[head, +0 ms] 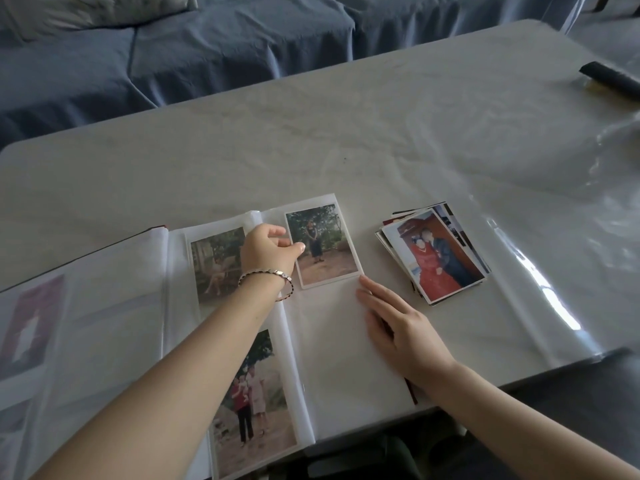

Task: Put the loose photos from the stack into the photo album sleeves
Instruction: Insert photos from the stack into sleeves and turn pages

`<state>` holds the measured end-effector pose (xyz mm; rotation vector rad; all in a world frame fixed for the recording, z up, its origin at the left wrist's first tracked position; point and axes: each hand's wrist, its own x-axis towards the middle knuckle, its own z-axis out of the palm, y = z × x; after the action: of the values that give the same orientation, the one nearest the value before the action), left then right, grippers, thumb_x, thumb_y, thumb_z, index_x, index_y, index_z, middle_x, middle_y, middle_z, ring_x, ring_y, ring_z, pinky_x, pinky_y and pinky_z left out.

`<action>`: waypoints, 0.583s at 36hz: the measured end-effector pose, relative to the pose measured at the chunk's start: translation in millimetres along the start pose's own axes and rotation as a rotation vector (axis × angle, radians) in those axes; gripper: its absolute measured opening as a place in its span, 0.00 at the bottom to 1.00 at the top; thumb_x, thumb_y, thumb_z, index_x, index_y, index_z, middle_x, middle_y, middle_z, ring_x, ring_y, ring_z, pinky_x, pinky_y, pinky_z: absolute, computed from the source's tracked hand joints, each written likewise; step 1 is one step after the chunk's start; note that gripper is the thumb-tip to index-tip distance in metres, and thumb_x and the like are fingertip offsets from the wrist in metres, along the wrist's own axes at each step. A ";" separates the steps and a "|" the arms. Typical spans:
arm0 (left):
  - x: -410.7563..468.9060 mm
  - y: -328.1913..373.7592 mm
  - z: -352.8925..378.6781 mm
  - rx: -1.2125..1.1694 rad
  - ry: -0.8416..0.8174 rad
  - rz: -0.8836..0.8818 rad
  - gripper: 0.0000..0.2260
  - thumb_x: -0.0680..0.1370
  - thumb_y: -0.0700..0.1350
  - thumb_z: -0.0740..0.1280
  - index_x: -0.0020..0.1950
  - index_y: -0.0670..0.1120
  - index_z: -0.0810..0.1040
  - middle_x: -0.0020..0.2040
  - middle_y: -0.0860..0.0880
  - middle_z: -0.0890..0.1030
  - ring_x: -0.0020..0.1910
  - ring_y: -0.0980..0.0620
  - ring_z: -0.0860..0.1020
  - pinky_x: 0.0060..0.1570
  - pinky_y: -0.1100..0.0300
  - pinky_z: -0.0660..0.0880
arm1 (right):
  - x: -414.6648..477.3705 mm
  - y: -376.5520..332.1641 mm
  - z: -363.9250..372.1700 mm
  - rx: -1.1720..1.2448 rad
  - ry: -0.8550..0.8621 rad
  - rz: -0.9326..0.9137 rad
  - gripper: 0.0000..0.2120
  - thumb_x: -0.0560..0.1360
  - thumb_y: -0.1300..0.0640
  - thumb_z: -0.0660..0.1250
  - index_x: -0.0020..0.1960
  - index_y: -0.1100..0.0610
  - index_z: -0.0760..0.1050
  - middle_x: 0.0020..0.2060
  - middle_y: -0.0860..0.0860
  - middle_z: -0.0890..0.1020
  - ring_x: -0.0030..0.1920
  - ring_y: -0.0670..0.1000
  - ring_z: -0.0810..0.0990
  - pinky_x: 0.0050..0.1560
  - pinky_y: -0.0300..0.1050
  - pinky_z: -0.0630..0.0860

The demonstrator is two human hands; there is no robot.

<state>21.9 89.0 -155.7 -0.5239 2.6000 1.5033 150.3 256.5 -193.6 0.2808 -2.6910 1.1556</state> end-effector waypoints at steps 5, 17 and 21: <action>-0.1 1.8 1.1 -0.037 0.066 -0.057 0.20 0.68 0.36 0.74 0.51 0.50 0.69 0.36 0.53 0.78 0.37 0.46 0.78 0.51 0.48 0.78 | 0.3 -1.2 -1.4 0.002 0.002 -0.004 0.14 0.73 0.66 0.65 0.58 0.65 0.78 0.63 0.56 0.75 0.58 0.55 0.79 0.56 0.43 0.75; -3.7 -5.0 4.4 0.062 0.125 0.081 0.10 0.68 0.32 0.70 0.42 0.46 0.75 0.34 0.55 0.78 0.33 0.55 0.77 0.39 0.62 0.74 | 0.6 -0.8 -2.0 -0.018 -0.016 0.001 0.14 0.73 0.66 0.66 0.58 0.64 0.79 0.63 0.55 0.76 0.58 0.54 0.79 0.55 0.43 0.76; -8.1 -1.6 -3.9 0.199 0.030 0.218 0.09 0.72 0.30 0.64 0.46 0.43 0.78 0.44 0.46 0.81 0.43 0.49 0.80 0.45 0.59 0.76 | 7.2 -3.8 -11.5 -0.147 -0.090 -0.076 0.11 0.71 0.67 0.70 0.53 0.64 0.81 0.58 0.58 0.79 0.53 0.57 0.81 0.47 0.51 0.80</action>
<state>30.4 86.9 -153.0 -0.2523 2.8673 1.2759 145.6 261.6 -181.4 0.4169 -2.7978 0.9398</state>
